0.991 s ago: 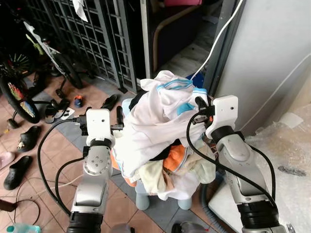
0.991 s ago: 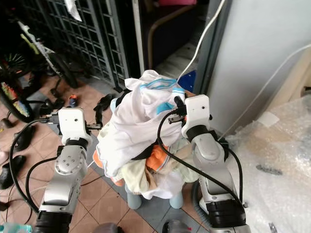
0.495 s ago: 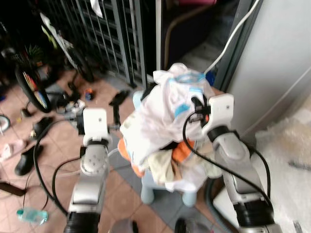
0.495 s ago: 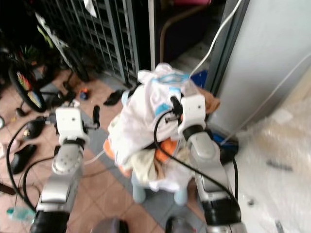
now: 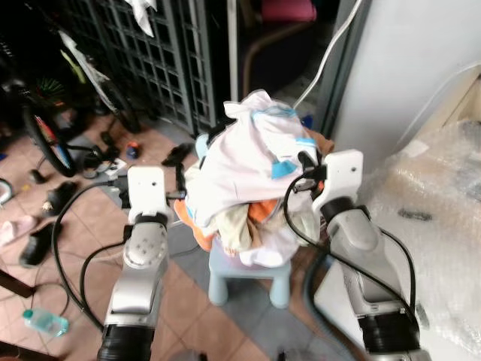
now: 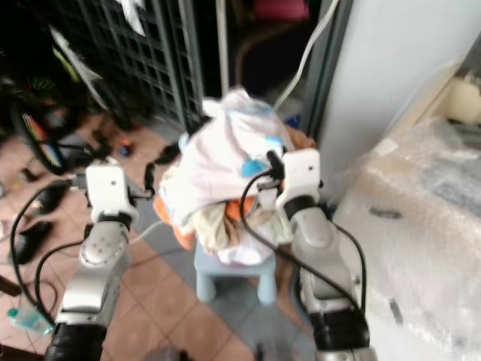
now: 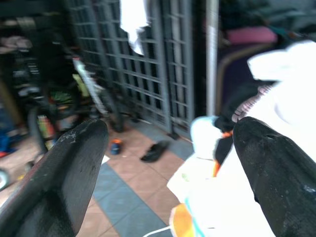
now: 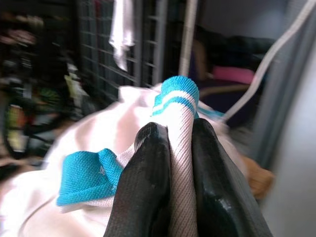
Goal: Clothes washing
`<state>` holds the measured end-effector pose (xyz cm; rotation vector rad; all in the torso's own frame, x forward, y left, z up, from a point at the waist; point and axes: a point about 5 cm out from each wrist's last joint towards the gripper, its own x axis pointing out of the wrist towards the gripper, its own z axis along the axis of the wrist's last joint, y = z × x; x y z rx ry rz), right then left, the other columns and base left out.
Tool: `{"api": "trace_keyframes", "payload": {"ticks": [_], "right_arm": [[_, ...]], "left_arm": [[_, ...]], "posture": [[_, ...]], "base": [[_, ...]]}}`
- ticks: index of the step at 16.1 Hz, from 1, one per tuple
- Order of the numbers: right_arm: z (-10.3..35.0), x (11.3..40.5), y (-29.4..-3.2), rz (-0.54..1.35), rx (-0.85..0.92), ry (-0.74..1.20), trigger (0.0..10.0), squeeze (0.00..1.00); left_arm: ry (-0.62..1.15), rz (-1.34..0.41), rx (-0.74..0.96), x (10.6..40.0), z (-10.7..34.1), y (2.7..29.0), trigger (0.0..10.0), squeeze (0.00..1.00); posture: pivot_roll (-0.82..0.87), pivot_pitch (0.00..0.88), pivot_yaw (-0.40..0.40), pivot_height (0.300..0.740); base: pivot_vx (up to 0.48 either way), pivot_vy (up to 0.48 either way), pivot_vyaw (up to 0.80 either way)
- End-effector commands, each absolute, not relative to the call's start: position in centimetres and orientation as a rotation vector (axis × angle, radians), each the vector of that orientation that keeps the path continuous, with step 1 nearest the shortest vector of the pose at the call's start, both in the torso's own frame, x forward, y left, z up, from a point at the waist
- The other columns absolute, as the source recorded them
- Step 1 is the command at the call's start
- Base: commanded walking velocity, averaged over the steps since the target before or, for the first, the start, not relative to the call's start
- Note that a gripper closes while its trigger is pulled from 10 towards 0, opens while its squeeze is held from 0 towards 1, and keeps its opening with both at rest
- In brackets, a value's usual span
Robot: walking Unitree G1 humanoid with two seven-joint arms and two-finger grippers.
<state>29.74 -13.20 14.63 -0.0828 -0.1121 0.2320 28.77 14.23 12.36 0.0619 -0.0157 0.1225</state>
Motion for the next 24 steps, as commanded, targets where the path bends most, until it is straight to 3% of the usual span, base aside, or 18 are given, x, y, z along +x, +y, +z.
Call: {"api": "trace_keyframes", "payload": {"ticks": [1,10,16,24], "right_arm": [[14.9,29.7,-13.4,0.224,-0.092,-0.124,10.0,0.0],[16.4,30.9,-14.4,0.161,-0.146,-0.186,10.0,0.0],[16.6,30.9,-18.7,-0.114,-0.299,-0.18,10.0,0.0],[15.3,29.9,-17.0,-0.041,-0.236,-0.157,10.0,0.0]], "left_arm": [[-0.014,0.12,0.052,28.9,12.5,14.3,10.0,0.0],[-0.036,0.078,0.019,28.2,12.2,14.4,10.0,0.0],[-0.025,0.028,0.02,28.6,12.1,13.2,10.0,0.0],[-0.009,0.007,0.042,27.9,11.7,13.4,10.0,0.0]], "posture": [[-0.03,0.0,0.074,0.74],[-0.03,0.0,0.045,0.74],[-0.05,0.0,0.074,0.74],[-0.05,0.0,0.09,0.74]], "base": [[0.0,0.0,0.0],[0.0,0.0,-0.71],[0.0,0.0,-0.8],[0.0,-0.099,-0.8]]}}
